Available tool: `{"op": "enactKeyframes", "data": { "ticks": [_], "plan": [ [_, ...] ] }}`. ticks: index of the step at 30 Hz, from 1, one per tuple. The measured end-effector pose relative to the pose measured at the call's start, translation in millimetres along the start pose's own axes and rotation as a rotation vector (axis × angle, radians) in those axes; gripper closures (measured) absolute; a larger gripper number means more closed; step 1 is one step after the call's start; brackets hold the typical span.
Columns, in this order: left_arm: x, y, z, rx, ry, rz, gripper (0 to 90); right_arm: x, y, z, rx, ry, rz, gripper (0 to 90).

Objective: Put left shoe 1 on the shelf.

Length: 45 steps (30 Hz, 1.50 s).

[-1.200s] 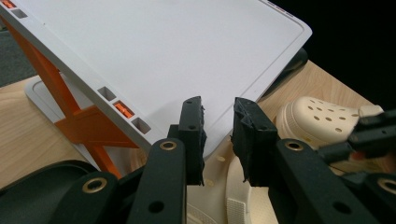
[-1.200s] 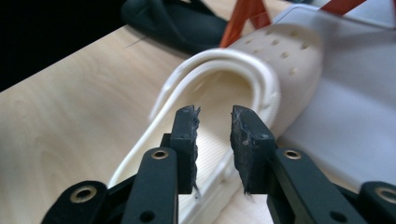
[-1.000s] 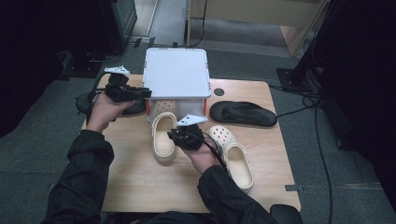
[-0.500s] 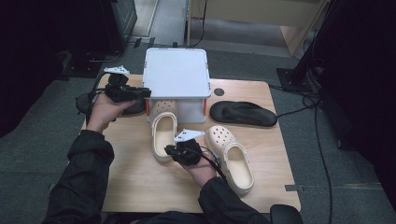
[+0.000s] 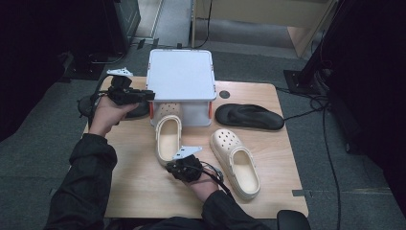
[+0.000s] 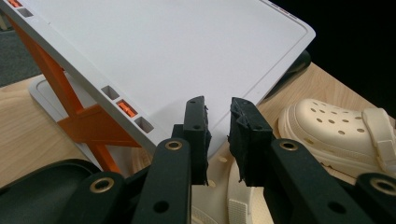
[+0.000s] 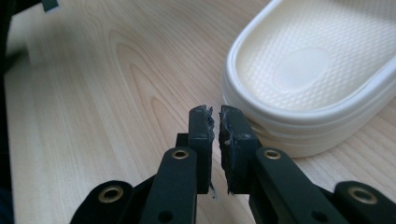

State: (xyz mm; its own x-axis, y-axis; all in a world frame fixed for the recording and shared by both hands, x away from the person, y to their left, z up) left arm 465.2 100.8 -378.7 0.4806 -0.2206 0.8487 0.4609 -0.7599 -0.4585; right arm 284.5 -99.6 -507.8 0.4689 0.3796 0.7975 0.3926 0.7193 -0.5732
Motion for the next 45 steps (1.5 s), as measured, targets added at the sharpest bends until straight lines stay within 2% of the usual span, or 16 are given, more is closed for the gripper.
{"op": "enactKeyframes", "data": {
  "ticks": [6, 13, 23, 29, 32, 33, 35, 38, 45],
  "plan": [
    [-0.2, -0.1, -0.2, 0.002, 0.002, 0.000, 77.1, -1.4, 7.2, -3.4, -0.006, -0.004, 0.005, 84.4],
    [-0.3, 0.0, -0.7, 0.006, 0.002, -0.001, 77.2, -0.7, 7.9, -2.3, -0.015, -0.038, 0.007, 84.9],
    [-0.5, -0.1, -0.5, 0.005, 0.002, -0.003, 77.3, -7.7, 4.1, -7.3, -0.024, -0.023, 0.002, 86.0],
    [-0.6, 0.1, -0.7, 0.005, 0.002, -0.003, 77.3, 0.9, 5.3, -8.1, -0.045, -0.053, -0.014, 86.2],
    [-0.7, 0.0, -0.5, 0.005, 0.001, -0.005, 77.3, 6.1, 6.5, -13.1, -0.061, -0.051, -0.026, 87.1],
    [-0.7, 0.0, -0.5, 0.004, 0.000, -0.005, 77.3, 8.4, 7.2, -15.1, -0.040, -0.043, -0.030, 87.6],
    [-0.8, 0.0, -0.6, 0.003, -0.001, -0.005, 77.3, 10.9, 8.9, -15.7, -0.038, -0.049, -0.024, 87.7],
    [-0.8, 0.0, -0.5, 0.004, 0.000, -0.005, 77.5, 14.5, 12.1, -17.1, -0.065, -0.069, -0.025, 87.5],
    [-0.8, 0.2, -0.5, 0.003, -0.003, -0.007, 77.8, 27.7, 16.0, -33.1, -0.086, -0.039, -0.049, 87.2]
  ]
}}
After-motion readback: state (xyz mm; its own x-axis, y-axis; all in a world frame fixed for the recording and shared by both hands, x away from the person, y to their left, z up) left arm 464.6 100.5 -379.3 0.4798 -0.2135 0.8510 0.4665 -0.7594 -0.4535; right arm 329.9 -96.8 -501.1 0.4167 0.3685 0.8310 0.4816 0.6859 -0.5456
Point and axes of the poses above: each handheld gripper's, and its own axes: y roughly forward along the jaws, x roughly out of its top, z roughly to its left, the point moved 3 cm from there along y, roughly forward along the jaws, and after that the axes turned 6 degrees about -z, right-handed, at the moved point
